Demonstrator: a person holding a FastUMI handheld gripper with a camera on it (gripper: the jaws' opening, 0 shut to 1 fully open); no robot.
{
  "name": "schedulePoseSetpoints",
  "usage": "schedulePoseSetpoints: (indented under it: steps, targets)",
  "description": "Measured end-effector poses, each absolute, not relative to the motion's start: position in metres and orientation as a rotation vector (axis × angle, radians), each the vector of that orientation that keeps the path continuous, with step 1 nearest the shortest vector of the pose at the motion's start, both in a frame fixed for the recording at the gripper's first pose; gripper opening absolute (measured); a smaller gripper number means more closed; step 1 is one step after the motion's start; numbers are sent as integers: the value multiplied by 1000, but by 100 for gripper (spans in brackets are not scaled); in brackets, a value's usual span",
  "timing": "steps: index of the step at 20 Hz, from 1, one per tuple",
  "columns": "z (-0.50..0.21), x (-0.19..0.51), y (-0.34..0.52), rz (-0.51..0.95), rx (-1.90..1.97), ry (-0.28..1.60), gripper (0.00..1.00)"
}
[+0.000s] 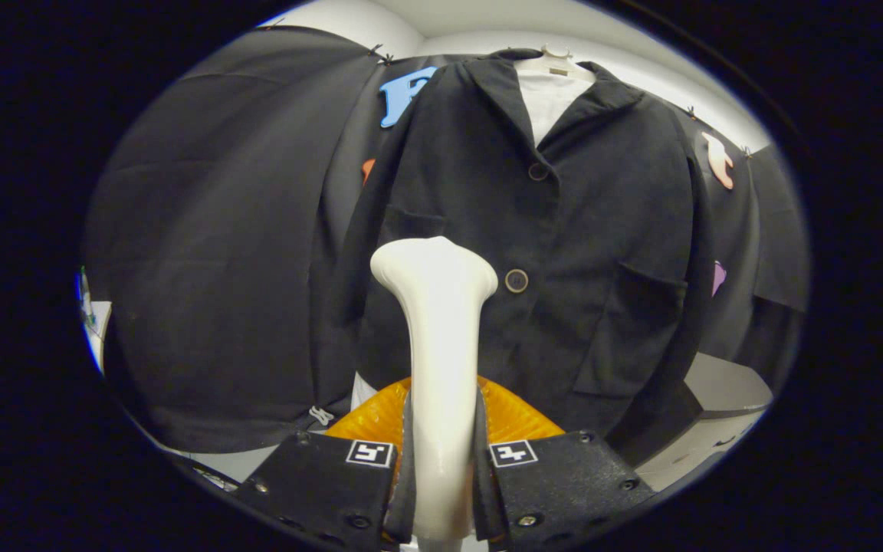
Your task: Iron the clothes twice with a garment steamer, once on the left side and once on the right side.
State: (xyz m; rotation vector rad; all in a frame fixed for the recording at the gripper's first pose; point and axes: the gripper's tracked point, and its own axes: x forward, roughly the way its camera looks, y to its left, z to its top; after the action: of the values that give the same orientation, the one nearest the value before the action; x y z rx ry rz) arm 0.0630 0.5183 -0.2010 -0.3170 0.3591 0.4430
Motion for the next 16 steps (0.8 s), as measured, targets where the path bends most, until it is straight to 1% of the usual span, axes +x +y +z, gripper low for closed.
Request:
schedulePoseSetpoints:
  steps: [16]
  targets:
    - [-289,36,504,455,-379,578,32]
